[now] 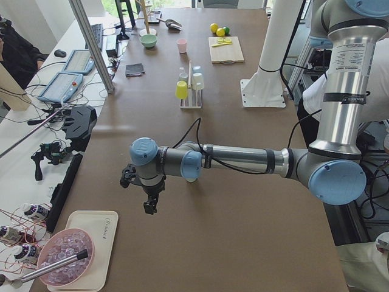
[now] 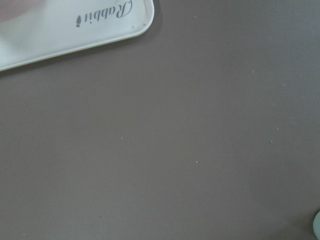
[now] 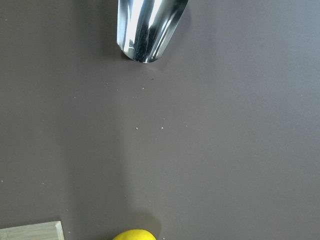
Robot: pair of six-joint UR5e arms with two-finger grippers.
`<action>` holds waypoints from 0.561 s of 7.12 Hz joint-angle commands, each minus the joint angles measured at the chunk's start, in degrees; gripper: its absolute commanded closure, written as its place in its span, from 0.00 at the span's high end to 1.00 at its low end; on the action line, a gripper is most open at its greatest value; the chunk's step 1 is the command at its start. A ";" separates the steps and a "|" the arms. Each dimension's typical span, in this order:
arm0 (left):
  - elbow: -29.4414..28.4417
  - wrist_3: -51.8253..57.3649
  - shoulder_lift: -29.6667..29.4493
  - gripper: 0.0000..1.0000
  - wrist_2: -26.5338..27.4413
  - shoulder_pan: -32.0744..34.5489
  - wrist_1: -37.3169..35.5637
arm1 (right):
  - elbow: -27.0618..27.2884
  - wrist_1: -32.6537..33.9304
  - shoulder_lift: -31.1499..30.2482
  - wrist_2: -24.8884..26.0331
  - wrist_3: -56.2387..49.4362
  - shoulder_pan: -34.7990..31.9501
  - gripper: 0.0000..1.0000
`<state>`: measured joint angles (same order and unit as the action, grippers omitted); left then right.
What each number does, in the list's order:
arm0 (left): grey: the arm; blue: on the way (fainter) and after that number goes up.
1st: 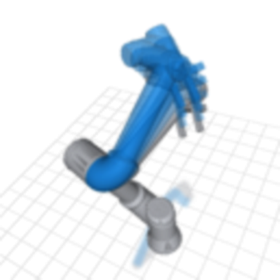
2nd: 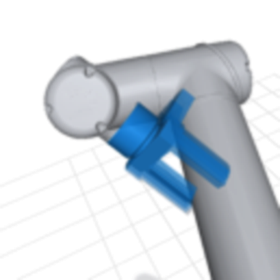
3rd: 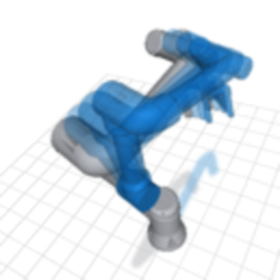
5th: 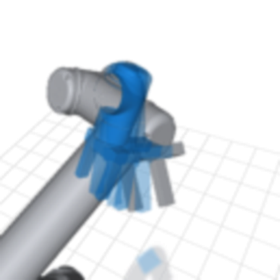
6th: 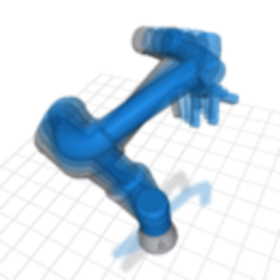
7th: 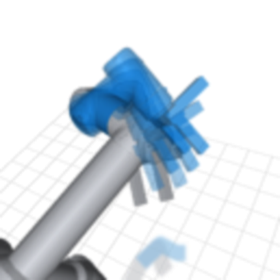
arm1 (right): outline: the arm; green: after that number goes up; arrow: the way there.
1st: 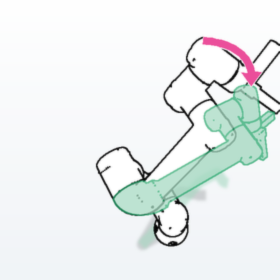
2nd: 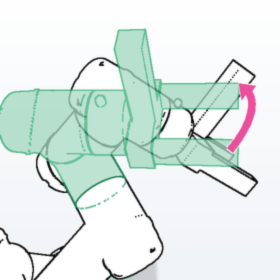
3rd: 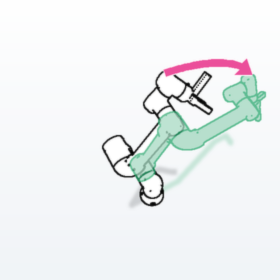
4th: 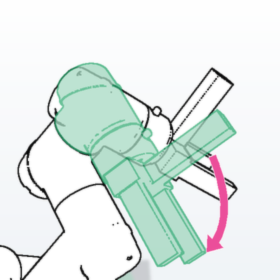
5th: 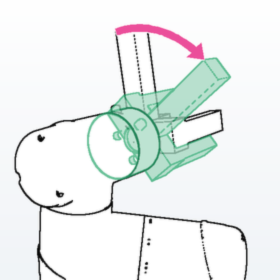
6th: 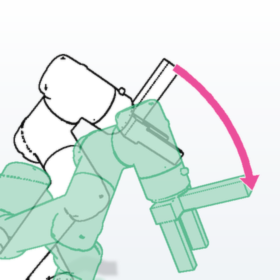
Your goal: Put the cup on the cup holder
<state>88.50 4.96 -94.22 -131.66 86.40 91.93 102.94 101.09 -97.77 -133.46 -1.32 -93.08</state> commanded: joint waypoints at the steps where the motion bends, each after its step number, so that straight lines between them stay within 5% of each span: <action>1: 0.00 -0.04 0.00 0.98 0.00 0.00 0.00 | -0.37 -0.63 0.56 0.22 0.00 0.00 1.00; 4: 0.09 -0.04 0.00 0.98 -0.09 0.00 -0.09 | -0.72 -0.63 0.74 0.04 0.00 0.09 1.00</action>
<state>88.58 4.92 -94.22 -131.72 86.40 91.92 102.49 100.48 -97.08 -133.34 -1.32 -93.00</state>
